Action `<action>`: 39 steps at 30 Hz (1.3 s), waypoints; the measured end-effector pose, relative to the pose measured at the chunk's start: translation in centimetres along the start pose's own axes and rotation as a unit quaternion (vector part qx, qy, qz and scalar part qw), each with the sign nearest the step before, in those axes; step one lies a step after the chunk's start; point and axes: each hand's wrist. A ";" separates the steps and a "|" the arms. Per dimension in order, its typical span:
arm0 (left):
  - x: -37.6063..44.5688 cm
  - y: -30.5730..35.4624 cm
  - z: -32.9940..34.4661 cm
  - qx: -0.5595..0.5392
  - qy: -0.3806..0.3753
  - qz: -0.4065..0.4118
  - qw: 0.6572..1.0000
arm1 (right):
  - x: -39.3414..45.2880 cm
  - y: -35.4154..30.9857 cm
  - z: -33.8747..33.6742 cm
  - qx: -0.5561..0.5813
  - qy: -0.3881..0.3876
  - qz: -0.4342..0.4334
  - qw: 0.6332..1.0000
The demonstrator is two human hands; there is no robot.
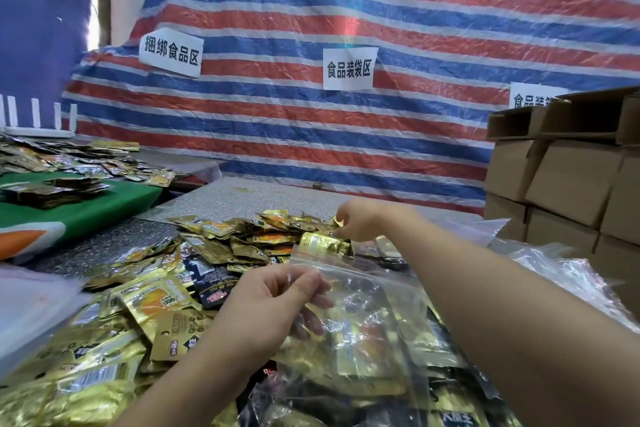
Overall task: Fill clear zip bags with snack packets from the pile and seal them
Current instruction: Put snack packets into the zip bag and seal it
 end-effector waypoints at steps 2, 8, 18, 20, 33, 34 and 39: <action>0.1 0.0 -0.1 -0.005 0.004 -0.004 1.000 | 0.9 -0.3 0.9 -0.009 -0.005 -0.003 1.000; 0.3 -0.1 0.0 -0.007 0.002 -0.011 1.000 | 2.7 0.3 3.6 -0.063 -0.036 0.023 0.997; 0.5 -0.3 -0.2 -0.002 -0.001 -0.014 1.000 | 3.3 0.7 4.7 -0.040 -0.069 0.044 0.996; 0.5 -0.3 -0.1 -0.002 -0.004 -0.015 1.000 | 3.3 0.7 4.7 -0.036 -0.056 0.037 0.997; 0.6 -0.7 -0.1 0.014 -0.005 -0.023 1.000 | 3.0 0.4 5.2 -0.020 -0.011 -0.043 0.999; 0.6 -0.7 -0.1 0.017 -0.006 -0.024 1.000 | 3.0 0.5 5.5 -0.013 -0.003 -0.051 0.999; 0.5 -0.7 0.0 0.030 -0.012 -0.025 0.999 | 2.8 1.0 5.4 0.029 0.038 -0.092 0.995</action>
Point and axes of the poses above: each hand's wrist, its own x-axis towards the middle knuckle, its own z-axis out of the palm, y = z × x, and after that the axes turned 9 degrees about x, right-handed
